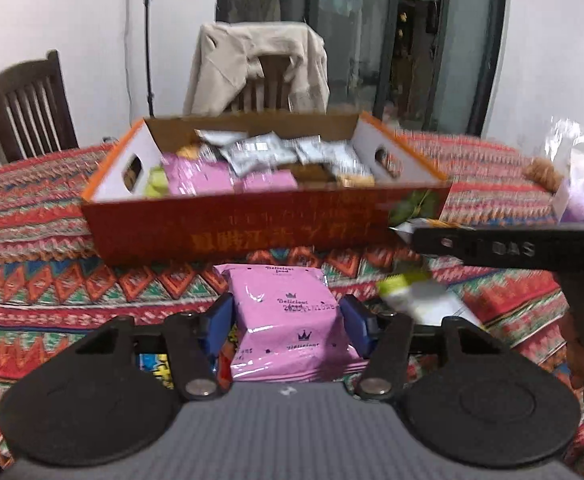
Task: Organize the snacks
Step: 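Grasp a pink box-shaped packet with the left tool while the right grasps a golden packet, then carry both packets into the cardboard box and open both tools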
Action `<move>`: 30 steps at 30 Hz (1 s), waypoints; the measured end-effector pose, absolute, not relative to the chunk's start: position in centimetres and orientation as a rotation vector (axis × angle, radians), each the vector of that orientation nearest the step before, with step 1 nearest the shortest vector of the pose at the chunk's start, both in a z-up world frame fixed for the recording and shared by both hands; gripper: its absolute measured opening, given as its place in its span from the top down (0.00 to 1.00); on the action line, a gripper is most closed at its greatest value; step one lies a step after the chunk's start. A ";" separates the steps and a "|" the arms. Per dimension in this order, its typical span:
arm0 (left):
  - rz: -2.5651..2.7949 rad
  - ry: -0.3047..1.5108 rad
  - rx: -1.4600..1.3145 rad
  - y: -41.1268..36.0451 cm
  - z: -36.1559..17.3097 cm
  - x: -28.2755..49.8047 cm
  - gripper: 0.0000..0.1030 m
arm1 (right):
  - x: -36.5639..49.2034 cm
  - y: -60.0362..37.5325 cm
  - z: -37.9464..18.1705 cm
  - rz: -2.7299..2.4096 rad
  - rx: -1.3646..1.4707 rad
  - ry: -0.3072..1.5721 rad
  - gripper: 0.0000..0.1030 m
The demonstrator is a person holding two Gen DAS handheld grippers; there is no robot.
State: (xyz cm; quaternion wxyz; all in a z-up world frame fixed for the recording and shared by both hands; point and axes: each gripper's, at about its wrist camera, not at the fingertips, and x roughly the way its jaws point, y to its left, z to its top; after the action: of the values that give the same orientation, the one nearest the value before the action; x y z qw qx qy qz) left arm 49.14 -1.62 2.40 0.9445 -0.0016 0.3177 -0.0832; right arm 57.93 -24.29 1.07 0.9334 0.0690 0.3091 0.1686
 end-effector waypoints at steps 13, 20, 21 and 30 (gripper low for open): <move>-0.233 0.533 -0.220 -0.5 7.4 33.8 0.42 | 39.3 -27.9 4.9 0.365 0.062 0.460 0.47; -0.226 0.552 -0.204 -1.4 7.3 31.9 0.42 | 35.6 -28.7 4.1 0.355 0.072 0.476 0.47; -0.228 0.547 -0.204 -1.5 7.5 31.8 0.42 | 35.5 -28.9 4.3 0.357 0.078 0.467 0.47; -0.261 0.531 -0.214 -0.5 8.9 36.3 0.42 | 37.9 -28.7 6.0 0.386 0.069 0.419 0.47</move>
State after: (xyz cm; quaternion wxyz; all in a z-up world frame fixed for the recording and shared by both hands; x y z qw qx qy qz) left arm 36.29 -0.53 8.92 0.9509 -0.1052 0.2612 -0.1283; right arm 37.94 -28.67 5.98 0.9591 0.0342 0.2066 0.1904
